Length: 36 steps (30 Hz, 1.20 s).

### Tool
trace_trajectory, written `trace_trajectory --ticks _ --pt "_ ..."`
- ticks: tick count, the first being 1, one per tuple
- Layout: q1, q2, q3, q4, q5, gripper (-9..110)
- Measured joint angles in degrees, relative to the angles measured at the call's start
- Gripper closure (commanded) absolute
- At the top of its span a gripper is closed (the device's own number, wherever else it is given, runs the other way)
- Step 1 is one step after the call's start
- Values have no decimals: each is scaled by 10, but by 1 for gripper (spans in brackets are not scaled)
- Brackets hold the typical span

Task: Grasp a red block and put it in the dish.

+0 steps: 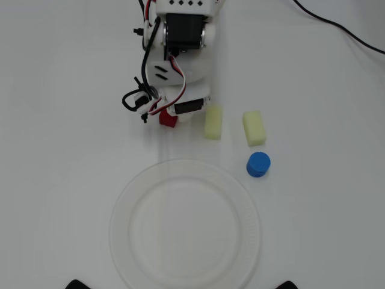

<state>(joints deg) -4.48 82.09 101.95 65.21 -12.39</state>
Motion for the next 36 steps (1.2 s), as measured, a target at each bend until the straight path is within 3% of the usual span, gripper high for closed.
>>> trace_trajectory --ticks 4,9,12,25,36 --pt "5 0 0 3 -18 101" --pt "18 11 0 20 -31 84" --pt "19 11 0 24 -32 80" --pt "101 -4 -19 24 -52 81" --pt "79 -31 -20 22 -36 82"
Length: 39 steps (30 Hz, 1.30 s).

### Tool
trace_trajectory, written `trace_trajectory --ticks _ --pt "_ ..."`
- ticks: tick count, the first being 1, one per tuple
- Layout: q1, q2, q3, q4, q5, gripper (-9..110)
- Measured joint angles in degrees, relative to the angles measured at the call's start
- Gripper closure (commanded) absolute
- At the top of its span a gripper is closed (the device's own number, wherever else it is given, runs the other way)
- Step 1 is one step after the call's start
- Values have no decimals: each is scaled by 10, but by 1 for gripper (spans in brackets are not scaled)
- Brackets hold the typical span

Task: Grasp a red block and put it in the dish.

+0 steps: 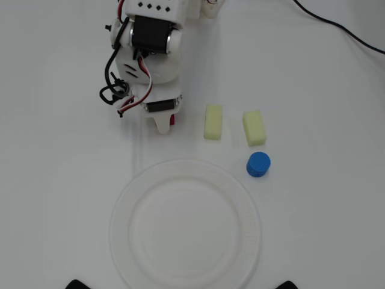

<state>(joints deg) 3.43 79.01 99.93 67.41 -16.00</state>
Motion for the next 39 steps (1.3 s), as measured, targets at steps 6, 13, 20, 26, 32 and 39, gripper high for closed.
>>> trace_trajectory --ticks 6,13,20,26,32,39 --pt "-12 0 0 0 4 86" --pt "-19 0 0 -4 -1 101" --pt "-11 18 5 -60 -2 101" --pt "-8 208 131 -292 -36 101" --pt "-59 328 146 -358 -41 101" --pt "-101 236 63 -360 -11 101"
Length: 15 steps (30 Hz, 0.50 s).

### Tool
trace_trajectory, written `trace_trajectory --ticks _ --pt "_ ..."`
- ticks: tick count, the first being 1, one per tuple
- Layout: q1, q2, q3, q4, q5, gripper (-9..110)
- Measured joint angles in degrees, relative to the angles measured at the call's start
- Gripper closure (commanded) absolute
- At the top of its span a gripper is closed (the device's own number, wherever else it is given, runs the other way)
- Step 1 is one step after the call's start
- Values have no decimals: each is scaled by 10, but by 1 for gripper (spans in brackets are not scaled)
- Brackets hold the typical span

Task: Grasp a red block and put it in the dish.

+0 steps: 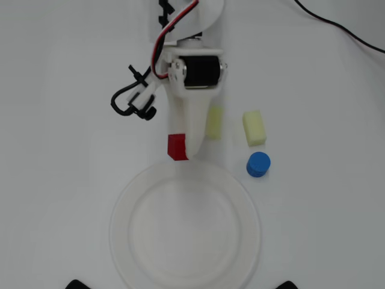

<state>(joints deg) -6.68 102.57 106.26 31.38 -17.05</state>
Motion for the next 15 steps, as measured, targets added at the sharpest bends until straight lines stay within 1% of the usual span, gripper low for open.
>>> trace_trajectory --ticks 4,7,11,15 --pt "-4 -109 -75 7 29 101" --pt "-12 -183 -114 14 32 101" --pt "-15 -258 -135 16 32 101" --pt "-22 -294 -141 24 25 101"
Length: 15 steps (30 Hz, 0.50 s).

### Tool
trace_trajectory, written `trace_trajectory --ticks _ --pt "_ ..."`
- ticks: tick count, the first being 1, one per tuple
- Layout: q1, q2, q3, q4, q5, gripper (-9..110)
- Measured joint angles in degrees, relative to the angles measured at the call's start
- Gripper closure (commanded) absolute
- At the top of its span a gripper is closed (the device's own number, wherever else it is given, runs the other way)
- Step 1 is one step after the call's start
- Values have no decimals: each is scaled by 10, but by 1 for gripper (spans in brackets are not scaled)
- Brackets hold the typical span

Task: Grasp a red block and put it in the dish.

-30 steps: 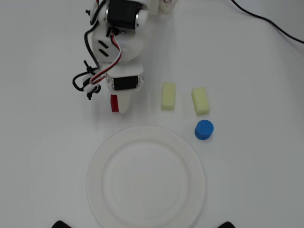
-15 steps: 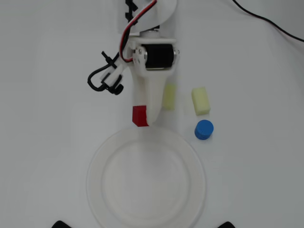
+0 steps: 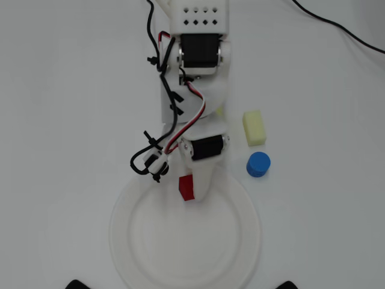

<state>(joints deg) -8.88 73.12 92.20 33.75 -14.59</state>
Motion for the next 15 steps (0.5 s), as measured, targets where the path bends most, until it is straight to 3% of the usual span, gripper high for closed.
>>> trace_trajectory --ticks 15 --pt "-4 1 -18 117 -70 85"
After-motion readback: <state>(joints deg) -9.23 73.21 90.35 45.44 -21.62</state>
